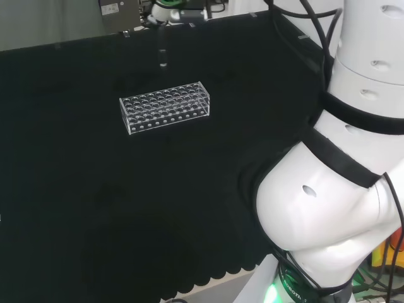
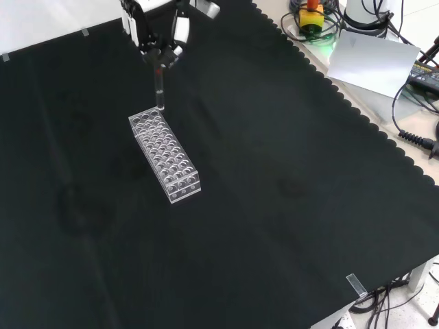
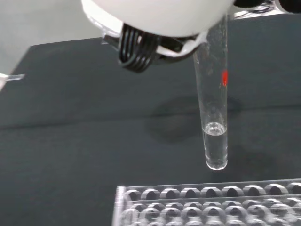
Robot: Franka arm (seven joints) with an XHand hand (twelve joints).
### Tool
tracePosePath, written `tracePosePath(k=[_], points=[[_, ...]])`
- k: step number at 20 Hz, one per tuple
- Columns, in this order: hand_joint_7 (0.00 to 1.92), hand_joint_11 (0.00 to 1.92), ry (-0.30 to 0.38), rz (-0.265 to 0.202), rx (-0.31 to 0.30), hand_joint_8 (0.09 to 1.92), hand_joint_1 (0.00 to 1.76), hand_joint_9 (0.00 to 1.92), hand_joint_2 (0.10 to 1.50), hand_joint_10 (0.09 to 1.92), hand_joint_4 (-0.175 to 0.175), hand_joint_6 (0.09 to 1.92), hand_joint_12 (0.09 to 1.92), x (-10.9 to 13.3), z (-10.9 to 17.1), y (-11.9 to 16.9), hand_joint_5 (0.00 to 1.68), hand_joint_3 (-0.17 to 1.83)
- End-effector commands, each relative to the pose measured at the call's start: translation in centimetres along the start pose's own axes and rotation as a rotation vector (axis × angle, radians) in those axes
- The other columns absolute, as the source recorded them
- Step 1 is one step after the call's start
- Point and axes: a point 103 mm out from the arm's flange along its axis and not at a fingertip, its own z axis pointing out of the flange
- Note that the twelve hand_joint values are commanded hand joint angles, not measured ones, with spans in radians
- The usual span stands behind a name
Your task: Put the test tube back in the rack.
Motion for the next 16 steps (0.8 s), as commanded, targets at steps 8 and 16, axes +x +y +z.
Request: tracePosePath(k=[8,16], points=[[1.81,1.33,0.021,-0.055,0.052,0.41,1.23,1.74,0.62,0.33,-0.175,0.41,0.88,3.1,2.3,1.2,1.41,0.66],[1.81,1.33,0.032,-0.020,0.087,0.41,1.23,1.74,0.62,0.33,-0.175,0.41,0.88,2.2,4.8,2.2,1.41,0.66]])
